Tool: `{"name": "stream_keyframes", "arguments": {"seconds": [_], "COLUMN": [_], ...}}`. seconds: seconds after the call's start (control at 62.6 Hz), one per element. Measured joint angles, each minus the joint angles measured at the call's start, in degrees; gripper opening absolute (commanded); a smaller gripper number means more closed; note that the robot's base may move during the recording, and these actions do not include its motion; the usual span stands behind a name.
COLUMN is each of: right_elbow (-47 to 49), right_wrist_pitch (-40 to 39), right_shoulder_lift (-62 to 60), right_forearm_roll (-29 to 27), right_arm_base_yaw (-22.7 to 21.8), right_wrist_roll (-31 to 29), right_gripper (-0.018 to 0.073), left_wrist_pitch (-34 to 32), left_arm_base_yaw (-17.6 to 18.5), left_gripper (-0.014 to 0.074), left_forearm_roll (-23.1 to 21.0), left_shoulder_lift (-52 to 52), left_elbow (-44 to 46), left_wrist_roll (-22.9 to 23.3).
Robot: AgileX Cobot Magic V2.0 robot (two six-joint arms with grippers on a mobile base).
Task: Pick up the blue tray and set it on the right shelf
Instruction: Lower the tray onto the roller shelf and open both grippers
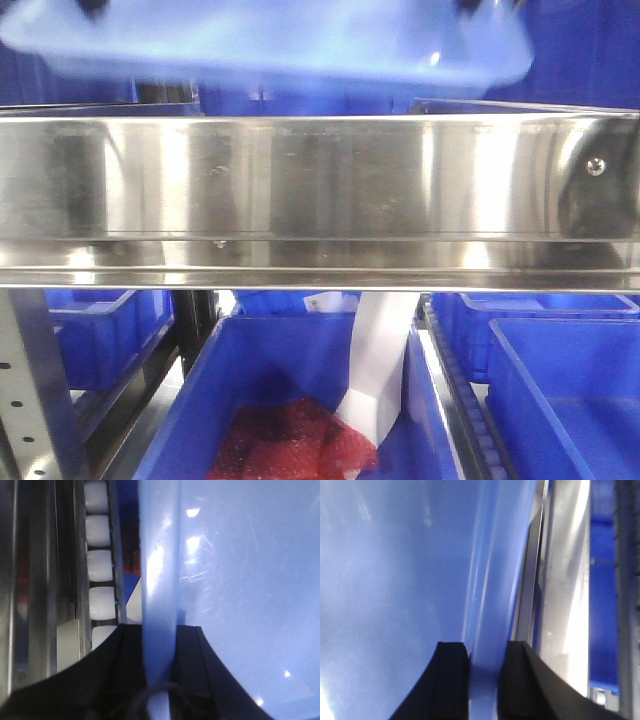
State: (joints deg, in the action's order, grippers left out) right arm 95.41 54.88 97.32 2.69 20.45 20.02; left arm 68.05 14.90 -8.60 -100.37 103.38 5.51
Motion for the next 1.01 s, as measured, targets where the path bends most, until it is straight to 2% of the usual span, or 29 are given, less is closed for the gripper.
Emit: {"name": "stream_keyframes", "arguments": {"seconds": [0.128, 0.192, 0.287, 0.367, 0.463, 0.559, 0.798, 0.878, 0.942, 1.006], "right_elbow": [0.1, 0.1, 0.1, 0.2, 0.2, 0.3, 0.3, 0.3, 0.3, 0.3], "right_wrist_pitch": [0.0, -0.2, -0.6, -0.3, -0.1, 0.1, 0.7, 0.9, 1.1, 1.1], "right_shoulder_lift": [3.2, 4.3, 5.0, 5.0, 5.0, 5.0, 3.4, 1.3, -1.2, -4.0], "right_forearm_roll": [0.0, 0.0, 0.0, 0.3, 0.4, 0.5, 0.5, 0.5, 0.5, 0.6], "right_arm_base_yaw": [0.0, 0.0, 0.0, 0.0, 0.0, 0.0, 0.0, 0.0, 0.0, 0.0], "right_wrist_roll": [0.0, 0.0, -0.1, -1.1, -1.7, -1.9, -1.9, -1.9, -1.9, -1.9], "right_gripper": [0.0064, 0.0115, 0.0310, 0.0497, 0.0645, 0.0630, 0.0608, 0.0546, 0.0456, 0.0340], "left_wrist_pitch": [-0.2, -0.2, -0.2, -0.4, -1.0, -1.1, -1.2, -1.2, -1.0, -1.3], "left_arm_base_yaw": [0.0, 0.0, -0.1, -0.1, -0.1, -0.1, -0.1, -0.1, 0.0, 0.2], "left_gripper": [-0.0046, -0.0027, 0.0091, 0.0244, 0.0412, 0.0525, 0.0525, 0.0524, 0.0502, 0.0439], "left_forearm_roll": [0.2, 0.3, 0.5, 0.7, 0.8, 0.9, 0.9, 1.0, 1.0, 1.1], "left_shoulder_lift": [-2.7, -3.8, -4.6, -4.7, -4.7, -4.7, -4.3, -2.5, -0.4, 2.8], "left_elbow": [0.0, 0.0, 0.0, 0.0, 0.0, 0.0, 0.0, 0.0, 0.0, -0.3], "left_wrist_roll": [0.0, 0.0, 0.0, -0.4, -0.5, -0.7, -1.0, -1.7, -2.3, -2.6]}}
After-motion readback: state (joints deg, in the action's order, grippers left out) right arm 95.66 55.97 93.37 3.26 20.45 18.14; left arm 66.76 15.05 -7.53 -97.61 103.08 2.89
